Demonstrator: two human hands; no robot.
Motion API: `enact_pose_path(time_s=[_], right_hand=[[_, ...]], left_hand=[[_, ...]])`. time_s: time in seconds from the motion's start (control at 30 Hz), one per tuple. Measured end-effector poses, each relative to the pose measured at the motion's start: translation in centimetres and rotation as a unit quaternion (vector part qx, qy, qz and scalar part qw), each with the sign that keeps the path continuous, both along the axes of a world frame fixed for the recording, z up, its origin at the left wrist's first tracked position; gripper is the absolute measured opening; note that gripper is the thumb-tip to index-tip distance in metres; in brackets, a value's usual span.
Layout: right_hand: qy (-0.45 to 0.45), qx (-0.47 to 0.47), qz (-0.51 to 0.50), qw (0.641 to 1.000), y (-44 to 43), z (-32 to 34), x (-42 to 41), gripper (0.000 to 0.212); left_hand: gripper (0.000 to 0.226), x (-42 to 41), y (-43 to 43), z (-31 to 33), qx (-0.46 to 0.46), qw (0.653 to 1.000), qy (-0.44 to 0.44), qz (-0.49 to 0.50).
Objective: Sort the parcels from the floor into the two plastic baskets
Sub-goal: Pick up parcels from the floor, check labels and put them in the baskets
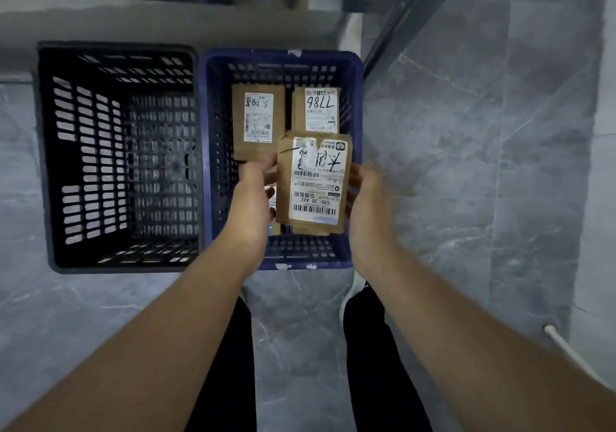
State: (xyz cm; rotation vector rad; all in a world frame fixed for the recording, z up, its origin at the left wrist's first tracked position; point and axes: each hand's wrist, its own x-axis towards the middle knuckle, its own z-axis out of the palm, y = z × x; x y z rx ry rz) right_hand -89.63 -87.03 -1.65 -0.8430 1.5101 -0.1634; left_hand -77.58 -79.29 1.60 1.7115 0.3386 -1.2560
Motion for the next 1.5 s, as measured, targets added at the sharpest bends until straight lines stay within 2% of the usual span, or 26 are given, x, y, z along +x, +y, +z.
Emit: enact_pose_path(time_s=[0.17,0.5,0.77,0.93,1.0,1.07,1.13,1.27,1.43,1.5], right_hand=[[0.026,0.018,0.033,0.999,1.1,-4.6,-1.8,0.052],[0.059,0.023,0.093,0.994,2.8,-12.4,-2.4,0.053],[0.082,0.062,0.137,0.985,3.5,-18.0,-3.5,0.044],[0.104,0.050,0.165,0.980,2.8,-20.6,-3.3,0.045],[0.110,0.047,0.167,0.979,2.7,-21.4,-2.8,0.053],[0.115,0.047,0.179,0.976,2.6,-22.0,-2.4,0.082],[0.124,0.054,0.189,0.973,2.5,-22.4,-2.3,0.102],[0.114,0.061,0.182,0.975,2.5,-21.9,-2.2,0.079],[0.122,0.040,0.151,0.980,2.5,-19.2,-1.3,0.096],[0.119,0.026,0.152,0.981,2.2,-17.4,-0.6,0.097]], left_hand=[[0.037,-1.5,1.3,-4.7,0.032,0.998,0.036,-0.040],[0.038,-3.3,2.6,-14.3,0.070,0.994,0.071,-0.042],[0.040,-3.0,2.3,-19.6,0.092,0.989,0.076,-0.082],[0.043,-3.0,1.6,-21.5,0.096,0.985,0.072,-0.122],[0.042,-3.0,1.3,-22.3,0.100,0.985,0.067,-0.126],[0.041,-3.0,1.1,-23.2,0.096,0.986,0.066,-0.123],[0.039,-2.9,1.0,-23.7,0.091,0.987,0.083,-0.103],[0.035,-2.5,0.8,-23.0,0.100,0.986,0.088,-0.097],[0.030,-1.5,0.4,-19.6,0.106,0.986,0.093,-0.090],[0.034,-0.7,0.0,-17.3,0.105,0.987,0.092,-0.082]])
